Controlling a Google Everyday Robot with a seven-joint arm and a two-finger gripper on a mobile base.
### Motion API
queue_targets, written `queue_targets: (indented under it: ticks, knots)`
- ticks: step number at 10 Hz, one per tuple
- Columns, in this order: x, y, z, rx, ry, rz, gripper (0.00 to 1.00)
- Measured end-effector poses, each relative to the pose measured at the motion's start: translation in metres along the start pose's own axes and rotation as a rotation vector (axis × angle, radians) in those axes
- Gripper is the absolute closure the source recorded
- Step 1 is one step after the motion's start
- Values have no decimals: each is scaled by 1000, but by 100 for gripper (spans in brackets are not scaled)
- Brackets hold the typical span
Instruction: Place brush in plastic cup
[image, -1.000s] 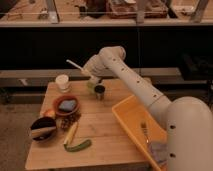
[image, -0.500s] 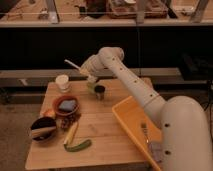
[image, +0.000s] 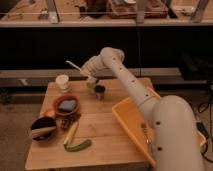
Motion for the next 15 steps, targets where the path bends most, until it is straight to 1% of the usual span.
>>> queue_targets:
  ticks: [3, 5, 6, 9, 10, 13, 14, 15]
  knots:
    - [11, 1, 10, -26, -16, 9, 96]
    - [20, 6, 20, -42, -12, 16, 96]
    - [24, 9, 26, -52, -6, 19, 93]
    - [29, 11, 30, -56, 3, 15, 66]
    - [30, 11, 30, -55, 3, 11, 54]
    - [24, 12, 26, -60, 9, -16, 25]
    - [21, 14, 25, -65, 12, -32, 20]
    - [19, 14, 24, -71, 13, -45, 20]
